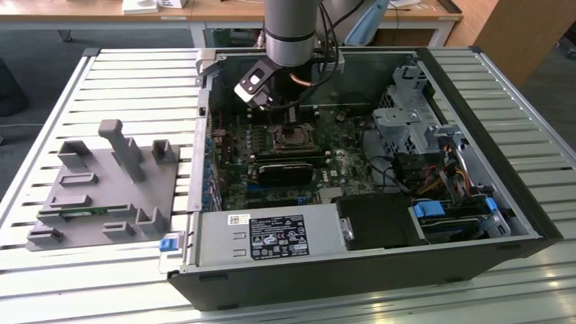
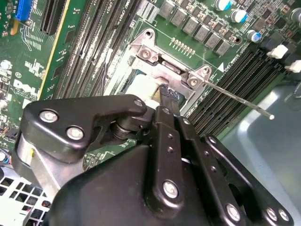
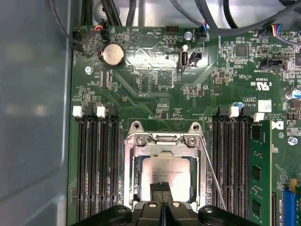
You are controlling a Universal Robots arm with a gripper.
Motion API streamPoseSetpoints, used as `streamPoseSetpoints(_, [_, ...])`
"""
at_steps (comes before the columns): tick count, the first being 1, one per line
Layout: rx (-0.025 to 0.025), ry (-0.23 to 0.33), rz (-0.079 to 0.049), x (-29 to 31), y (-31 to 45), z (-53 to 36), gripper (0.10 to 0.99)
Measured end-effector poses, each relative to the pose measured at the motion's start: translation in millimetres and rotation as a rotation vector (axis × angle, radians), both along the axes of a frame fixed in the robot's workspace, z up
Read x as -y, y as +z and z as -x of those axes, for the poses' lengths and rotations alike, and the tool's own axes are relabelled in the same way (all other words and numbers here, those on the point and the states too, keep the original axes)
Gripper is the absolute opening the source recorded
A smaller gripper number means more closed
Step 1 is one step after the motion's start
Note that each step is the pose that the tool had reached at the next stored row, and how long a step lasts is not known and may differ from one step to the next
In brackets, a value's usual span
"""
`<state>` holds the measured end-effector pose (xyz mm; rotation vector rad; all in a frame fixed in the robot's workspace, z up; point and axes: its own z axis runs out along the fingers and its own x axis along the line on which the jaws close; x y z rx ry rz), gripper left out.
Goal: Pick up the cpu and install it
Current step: 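Close the cpu cover, then install the first cpu locking lever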
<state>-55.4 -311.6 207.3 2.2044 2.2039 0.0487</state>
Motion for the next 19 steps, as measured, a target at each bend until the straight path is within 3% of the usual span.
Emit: streamPoseSetpoints(19, [0.0002,0.0,0.0,-0.1,3.2,-3.7,0.106])
